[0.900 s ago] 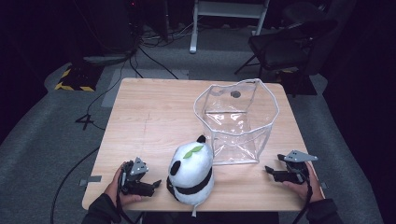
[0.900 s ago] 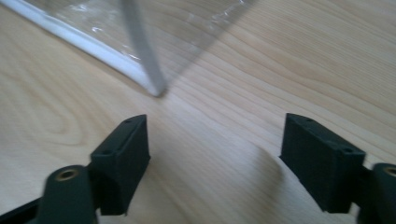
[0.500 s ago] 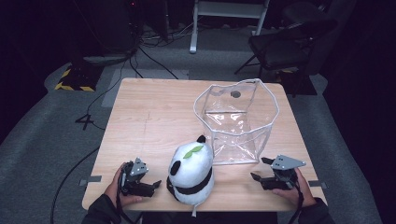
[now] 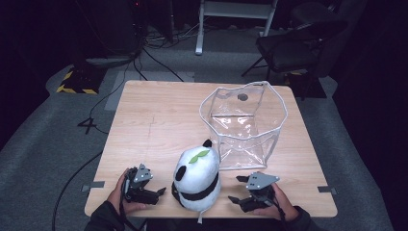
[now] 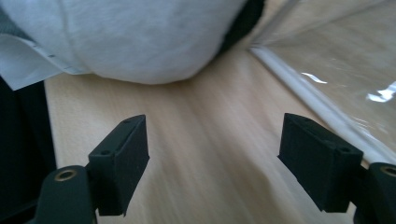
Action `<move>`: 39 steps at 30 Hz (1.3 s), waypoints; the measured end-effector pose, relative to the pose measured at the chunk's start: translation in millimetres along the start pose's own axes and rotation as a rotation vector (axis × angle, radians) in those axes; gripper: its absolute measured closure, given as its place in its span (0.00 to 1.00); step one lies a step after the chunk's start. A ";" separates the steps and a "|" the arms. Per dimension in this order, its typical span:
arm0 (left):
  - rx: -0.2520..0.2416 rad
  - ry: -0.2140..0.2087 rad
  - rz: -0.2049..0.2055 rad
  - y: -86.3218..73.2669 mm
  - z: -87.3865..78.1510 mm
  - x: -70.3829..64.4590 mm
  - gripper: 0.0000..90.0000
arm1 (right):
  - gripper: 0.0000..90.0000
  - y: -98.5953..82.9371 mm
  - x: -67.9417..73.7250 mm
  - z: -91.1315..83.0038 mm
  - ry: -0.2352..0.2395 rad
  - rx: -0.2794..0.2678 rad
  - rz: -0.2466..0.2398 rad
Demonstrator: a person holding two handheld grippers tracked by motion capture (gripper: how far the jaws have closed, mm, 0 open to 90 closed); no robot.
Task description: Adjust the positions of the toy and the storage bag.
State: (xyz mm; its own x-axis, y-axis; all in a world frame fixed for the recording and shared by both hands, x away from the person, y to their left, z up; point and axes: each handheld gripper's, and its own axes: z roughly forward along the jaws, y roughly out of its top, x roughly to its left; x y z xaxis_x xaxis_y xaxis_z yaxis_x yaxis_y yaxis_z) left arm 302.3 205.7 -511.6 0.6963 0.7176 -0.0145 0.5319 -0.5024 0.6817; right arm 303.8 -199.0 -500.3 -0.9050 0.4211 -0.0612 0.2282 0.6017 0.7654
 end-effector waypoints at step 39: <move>0.027 0.063 -0.068 16.5 15.8 0.4 0.00 | 0.32 52.8 0.3 61.9 -0.013 -0.007 -0.013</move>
State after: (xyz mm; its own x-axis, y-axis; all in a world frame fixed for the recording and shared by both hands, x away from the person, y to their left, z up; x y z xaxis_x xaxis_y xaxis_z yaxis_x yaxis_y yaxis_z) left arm 318.9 190.1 -511.9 0.6266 0.7793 -0.0134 0.5907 -0.4635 0.6605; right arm 337.9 -125.1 -499.6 -0.9028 0.4226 -0.0796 0.2140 0.6021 0.7692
